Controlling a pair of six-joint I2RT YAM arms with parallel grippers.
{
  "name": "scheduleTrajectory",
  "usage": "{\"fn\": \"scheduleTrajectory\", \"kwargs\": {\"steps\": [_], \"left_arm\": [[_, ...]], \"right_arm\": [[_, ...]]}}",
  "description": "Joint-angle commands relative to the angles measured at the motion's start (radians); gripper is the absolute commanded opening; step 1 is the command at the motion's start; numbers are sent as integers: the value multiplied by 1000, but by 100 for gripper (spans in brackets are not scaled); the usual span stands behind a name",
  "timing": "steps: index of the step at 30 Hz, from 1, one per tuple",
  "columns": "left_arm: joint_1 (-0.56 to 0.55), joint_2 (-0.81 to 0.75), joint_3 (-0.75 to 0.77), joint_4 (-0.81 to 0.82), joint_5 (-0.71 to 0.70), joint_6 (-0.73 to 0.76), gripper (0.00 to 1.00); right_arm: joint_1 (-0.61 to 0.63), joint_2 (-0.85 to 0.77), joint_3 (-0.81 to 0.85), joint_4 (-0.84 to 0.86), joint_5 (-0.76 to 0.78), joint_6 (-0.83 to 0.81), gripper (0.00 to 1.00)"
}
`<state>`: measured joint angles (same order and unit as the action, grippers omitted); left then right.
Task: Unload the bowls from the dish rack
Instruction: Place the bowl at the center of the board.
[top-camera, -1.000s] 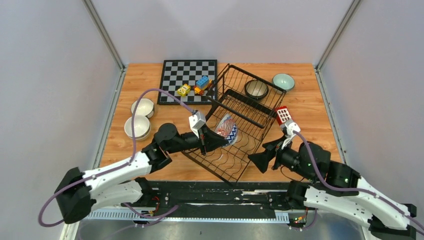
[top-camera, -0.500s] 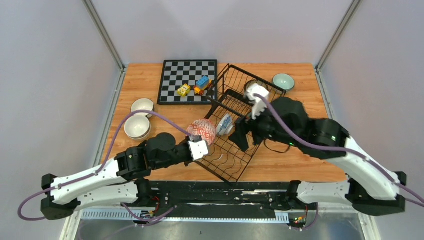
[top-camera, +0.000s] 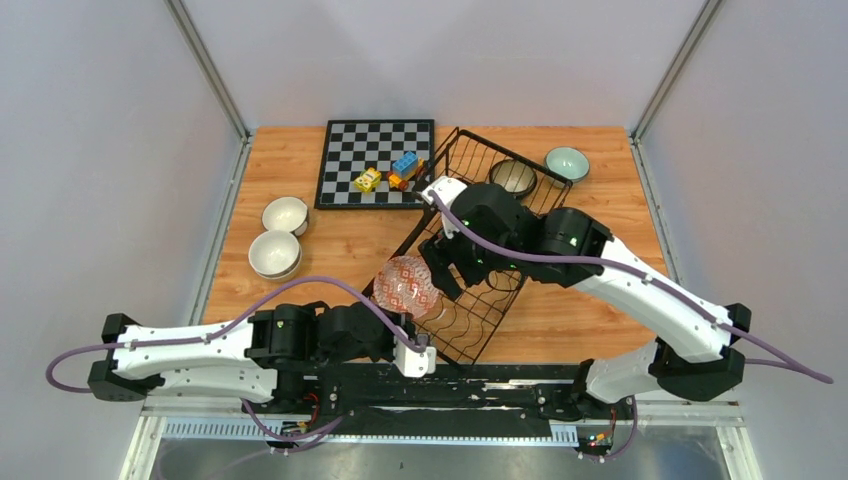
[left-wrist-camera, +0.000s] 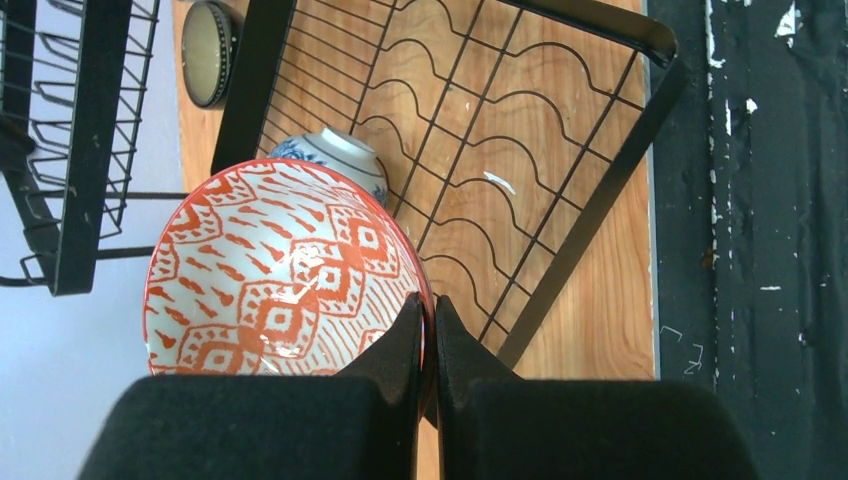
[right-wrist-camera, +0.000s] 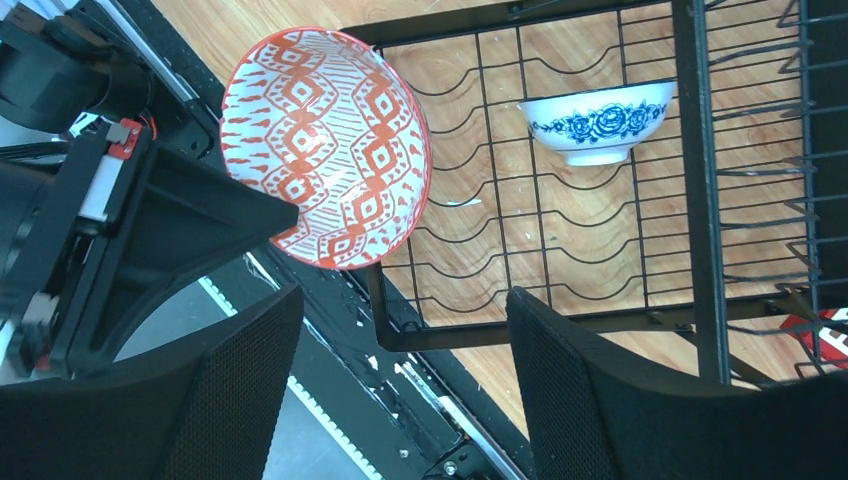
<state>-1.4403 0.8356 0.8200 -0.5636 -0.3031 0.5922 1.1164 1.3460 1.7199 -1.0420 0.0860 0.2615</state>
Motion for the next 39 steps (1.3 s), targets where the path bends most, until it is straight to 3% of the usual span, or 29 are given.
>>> {"fn": "scheduleTrajectory", "kwargs": {"steps": [1,13,28,39], "left_arm": [[-41,-1,54,0,-44,47,0],[-63,-16,67,-33,3,30,0],[-63,-43,41,-3,24,-18,0],[-63,-53,12,30,19,-54,0]], "right_arm": [[-3,48,19,-31,-18,-18,77],[-3,130,-16,31,-34,-17,58],[-3,174,-73,33,-4,-38,44],[-3,177,-99,57,-35,-10,27]]}}
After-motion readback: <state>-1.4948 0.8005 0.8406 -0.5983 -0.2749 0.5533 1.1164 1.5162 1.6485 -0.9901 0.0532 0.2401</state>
